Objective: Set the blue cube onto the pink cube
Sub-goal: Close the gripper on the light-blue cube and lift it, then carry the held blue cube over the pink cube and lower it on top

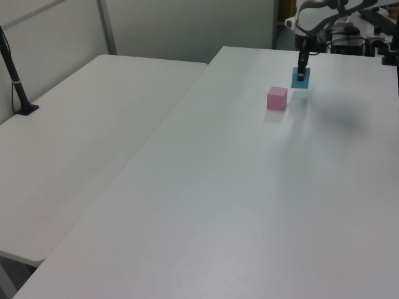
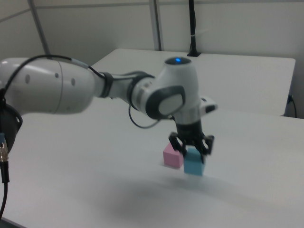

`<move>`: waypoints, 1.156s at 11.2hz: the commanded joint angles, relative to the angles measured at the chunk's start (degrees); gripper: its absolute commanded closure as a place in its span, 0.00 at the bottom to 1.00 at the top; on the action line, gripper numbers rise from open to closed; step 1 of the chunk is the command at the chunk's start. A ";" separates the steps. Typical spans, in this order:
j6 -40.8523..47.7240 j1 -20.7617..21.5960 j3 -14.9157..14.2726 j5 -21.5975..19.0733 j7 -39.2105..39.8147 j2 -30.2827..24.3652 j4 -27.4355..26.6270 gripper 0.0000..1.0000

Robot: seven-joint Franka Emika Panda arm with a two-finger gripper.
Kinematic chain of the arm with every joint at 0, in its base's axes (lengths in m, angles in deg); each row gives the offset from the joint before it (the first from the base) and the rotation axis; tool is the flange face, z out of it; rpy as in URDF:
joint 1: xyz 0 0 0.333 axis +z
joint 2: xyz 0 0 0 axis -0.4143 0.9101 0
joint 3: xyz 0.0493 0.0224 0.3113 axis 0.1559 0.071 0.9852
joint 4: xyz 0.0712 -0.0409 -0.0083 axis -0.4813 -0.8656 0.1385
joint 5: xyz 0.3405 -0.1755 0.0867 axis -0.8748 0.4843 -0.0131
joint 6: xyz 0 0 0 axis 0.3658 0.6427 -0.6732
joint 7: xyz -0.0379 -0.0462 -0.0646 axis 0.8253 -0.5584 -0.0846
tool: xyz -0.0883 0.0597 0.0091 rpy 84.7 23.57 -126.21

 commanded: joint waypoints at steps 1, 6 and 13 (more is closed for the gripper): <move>3.02 2.15 3.23 -0.58 -8.60 -1.41 2.51 0.42; 3.02 4.43 6.40 -0.22 -15.47 -0.79 4.01 0.45; 3.20 4.26 6.85 2.14 -15.21 -0.79 2.61 0.45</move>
